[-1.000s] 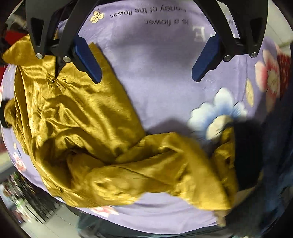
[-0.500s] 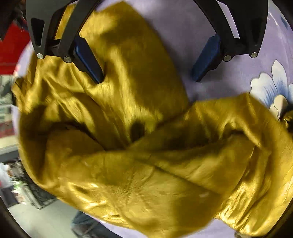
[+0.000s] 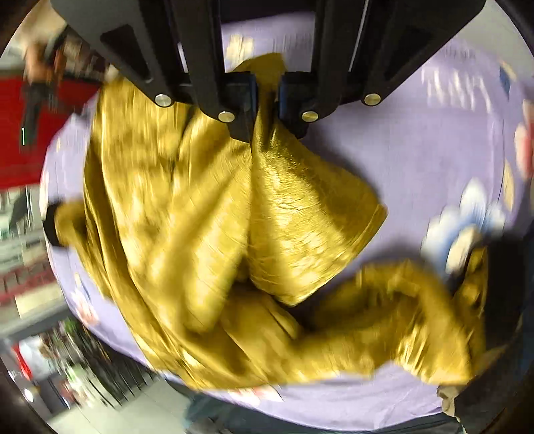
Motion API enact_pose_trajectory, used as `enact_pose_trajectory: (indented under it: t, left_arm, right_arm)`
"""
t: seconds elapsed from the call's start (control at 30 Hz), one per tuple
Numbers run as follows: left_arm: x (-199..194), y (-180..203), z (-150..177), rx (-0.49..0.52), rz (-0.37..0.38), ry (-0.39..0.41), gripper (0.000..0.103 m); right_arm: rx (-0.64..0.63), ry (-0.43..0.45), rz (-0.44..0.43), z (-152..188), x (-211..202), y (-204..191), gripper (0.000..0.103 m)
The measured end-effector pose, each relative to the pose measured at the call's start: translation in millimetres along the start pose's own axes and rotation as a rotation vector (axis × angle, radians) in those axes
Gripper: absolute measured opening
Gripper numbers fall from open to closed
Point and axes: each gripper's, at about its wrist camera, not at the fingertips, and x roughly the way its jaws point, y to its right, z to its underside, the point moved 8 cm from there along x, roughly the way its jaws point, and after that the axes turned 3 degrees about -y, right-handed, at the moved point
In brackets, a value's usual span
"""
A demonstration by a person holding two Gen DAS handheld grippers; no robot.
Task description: Fold large clothes
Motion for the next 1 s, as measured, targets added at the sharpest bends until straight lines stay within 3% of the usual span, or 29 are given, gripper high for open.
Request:
enact_pose_trajectory:
  t: [0.1, 0.17, 0.23, 0.3, 0.37, 0.4, 0.43, 0.53, 0.6, 0.8, 1.0]
  left_arm:
    - [3.3, -2.7, 49.8, 0.092, -0.073, -0.071, 0.011]
    - [7.7, -10.8, 65.1, 0.105, -0.108, -0.101, 0.028]
    - [12.0, -25.2, 62.5, 0.076, -0.120, -0.139, 0.037]
    - [-0.9, -31.7, 57.1, 0.040, -0.112, -0.082, 0.052]
    - [-26.6, -45.7, 37.2, -0.005, -0.135, 0.046, 0.086]
    - [-35.4, -52.2, 37.6, -0.024, -0.141, 0.087, 0.089]
    - [-45.0, -61.7, 26.9, -0.059, -0.146, 0.145, 0.089]
    - [-43.3, -77.1, 2.3, -0.114, -0.179, 0.135, 0.089]
    - [-44.9, -78.9, -13.6, -0.143, -0.159, 0.166, 0.089]
    - [-29.7, -70.7, -94.6, -0.364, 0.075, 0.210, 0.089]
    - [7.1, -82.8, -157.2, -0.555, 0.202, 0.191, 0.089]
  right_arm:
    - [-0.004, -0.037, -0.032, -4.9, 11.5, 0.0, 0.066]
    - [-0.016, -0.059, -0.029, -7.2, 19.2, -0.3, 0.066]
    - [-0.034, -0.077, -0.011, -9.2, 26.1, 0.7, 0.066]
    - [-0.057, -0.064, 0.018, -12.6, 24.3, 3.1, 0.066]
    - [-0.076, -0.044, 0.026, -17.1, 19.1, 7.0, 0.066]
    - [-0.080, -0.041, 0.027, -20.0, 18.0, 10.7, 0.066]
    - [-0.081, -0.048, 0.026, -22.5, 19.1, 13.5, 0.066]
    - [-0.071, -0.053, 0.020, -29.9, 21.3, 17.2, 0.066]
    - [-0.068, -0.031, -0.001, -35.4, 18.6, 13.2, 0.066]
    - [-0.097, -0.001, -0.052, -48.8, 9.2, -15.0, 0.066]
    - [-0.089, 0.031, -0.070, -52.4, 2.5, -34.3, 0.066]
